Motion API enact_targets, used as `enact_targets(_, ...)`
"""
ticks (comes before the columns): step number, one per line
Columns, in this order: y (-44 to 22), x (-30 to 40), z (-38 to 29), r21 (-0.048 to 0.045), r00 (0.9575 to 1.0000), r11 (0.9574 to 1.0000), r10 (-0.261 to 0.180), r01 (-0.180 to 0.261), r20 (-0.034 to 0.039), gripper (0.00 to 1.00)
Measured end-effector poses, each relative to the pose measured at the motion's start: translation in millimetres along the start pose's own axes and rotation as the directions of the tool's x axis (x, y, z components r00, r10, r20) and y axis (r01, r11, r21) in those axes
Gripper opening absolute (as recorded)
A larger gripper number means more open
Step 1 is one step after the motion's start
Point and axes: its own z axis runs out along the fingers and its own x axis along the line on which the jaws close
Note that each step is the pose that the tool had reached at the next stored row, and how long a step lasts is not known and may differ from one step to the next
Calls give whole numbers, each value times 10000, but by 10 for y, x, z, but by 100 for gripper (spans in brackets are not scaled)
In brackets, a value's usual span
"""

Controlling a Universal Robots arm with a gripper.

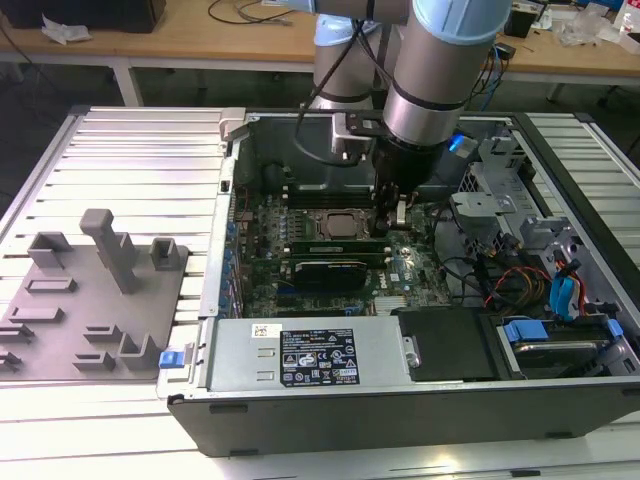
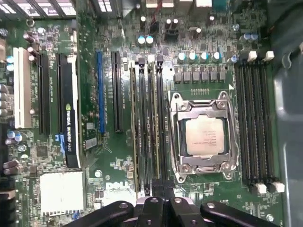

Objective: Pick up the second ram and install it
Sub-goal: 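Press down the second ram until it locks into place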

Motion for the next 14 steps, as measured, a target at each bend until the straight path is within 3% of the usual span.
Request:
enact_targets(2,-8,4,139,-1,10000,10000,-22,22,-3,11)
enact_targets(6,-5,7,195,-1,10000,10000,-36,36,-3,11)
enact_targets(9,3,6,196,11,10000,10000,-38,38,6,11)
enact_targets(11,19,4,120,62,10000,10000,-39,39,9,11)
enact_targets(12,56,5,95,110,10000,9999,-41,41,10,11)
enact_targets(14,205,14,101,145,10000,9999,-44,44,8,11)
